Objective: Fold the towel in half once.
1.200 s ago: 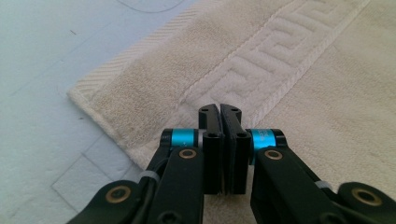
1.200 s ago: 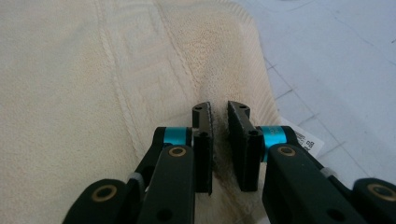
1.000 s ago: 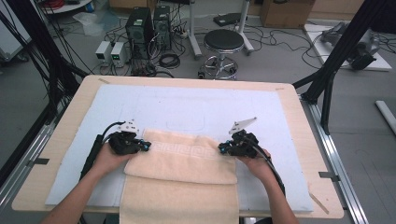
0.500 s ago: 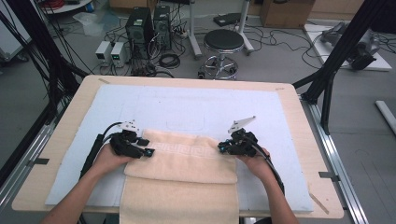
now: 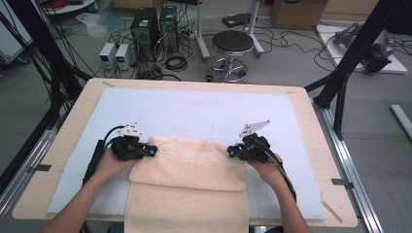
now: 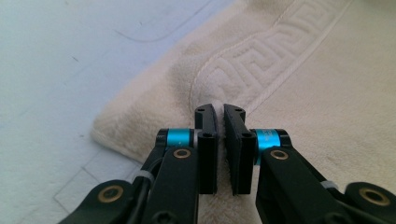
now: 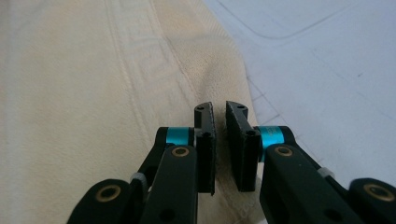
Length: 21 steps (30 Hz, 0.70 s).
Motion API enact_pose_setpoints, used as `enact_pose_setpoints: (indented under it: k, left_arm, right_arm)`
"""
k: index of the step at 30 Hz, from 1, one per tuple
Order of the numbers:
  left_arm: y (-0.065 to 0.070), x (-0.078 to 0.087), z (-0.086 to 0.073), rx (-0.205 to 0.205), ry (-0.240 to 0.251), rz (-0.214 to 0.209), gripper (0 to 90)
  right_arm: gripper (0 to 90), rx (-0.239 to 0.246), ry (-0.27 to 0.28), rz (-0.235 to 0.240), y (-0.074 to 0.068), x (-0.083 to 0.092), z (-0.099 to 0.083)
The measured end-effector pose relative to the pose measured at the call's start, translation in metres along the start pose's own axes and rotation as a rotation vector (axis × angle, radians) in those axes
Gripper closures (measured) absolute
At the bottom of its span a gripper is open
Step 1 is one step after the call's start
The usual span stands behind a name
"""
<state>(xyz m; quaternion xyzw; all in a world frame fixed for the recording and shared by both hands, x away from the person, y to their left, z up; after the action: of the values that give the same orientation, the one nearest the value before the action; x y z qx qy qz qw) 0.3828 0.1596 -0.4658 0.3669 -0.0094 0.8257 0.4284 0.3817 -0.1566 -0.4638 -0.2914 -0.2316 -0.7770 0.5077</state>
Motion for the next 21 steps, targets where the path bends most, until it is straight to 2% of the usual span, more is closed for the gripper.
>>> enact_pose_setpoints:
  k: [5, 9, 10, 13, 16, 18, 21]
  left_arm:
    - [-0.001, 0.009, 0.004, 0.003, 0.032, 0.014, 84.0]
    - [0.006, 0.022, 0.007, -0.014, 0.064, 0.015, 84.1]
    - [0.013, 0.028, 0.006, -0.028, 0.072, 0.013, 84.1]
    - [0.033, 0.045, -0.001, -0.080, 0.084, 0.008, 84.1]
    - [0.057, 0.059, -0.020, -0.135, 0.055, 0.011, 84.0]
    - [0.078, 0.068, -0.039, -0.158, 0.038, -0.022, 84.0]
    - [0.105, 0.083, -0.065, -0.181, 0.009, -0.086, 81.4]
  right_arm:
    - [82.5, 0.015, 0.028, 0.001, -0.003, 0.006, 0.011]
    - [82.5, 0.033, 0.052, 0.004, -0.008, 0.014, 0.022]
    - [82.5, 0.030, 0.053, 0.009, -0.012, 0.017, 0.024]
    - [82.5, 0.070, 0.063, 0.013, -0.027, 0.030, 0.029]
    - [82.5, 0.103, 0.088, 0.026, -0.047, 0.045, 0.030]
    - [82.4, 0.126, 0.095, 0.045, -0.067, 0.056, 0.028]
    - [78.2, 0.145, 0.122, 0.108, -0.104, 0.072, 0.023]
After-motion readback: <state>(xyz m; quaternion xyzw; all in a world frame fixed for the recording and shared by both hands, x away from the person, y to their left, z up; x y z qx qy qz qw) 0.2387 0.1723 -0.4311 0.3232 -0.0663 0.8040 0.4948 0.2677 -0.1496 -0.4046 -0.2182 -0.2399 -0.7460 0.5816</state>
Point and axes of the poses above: each handheld gripper's, and its own axes: x roughly backward along the jaws, z roughly out of its top, y roughly to its right, the point moved 8 cm from there along -x, roughly forward along the jaws, and after that the axes turned 13 degrees about x, right-handed, at the moved point
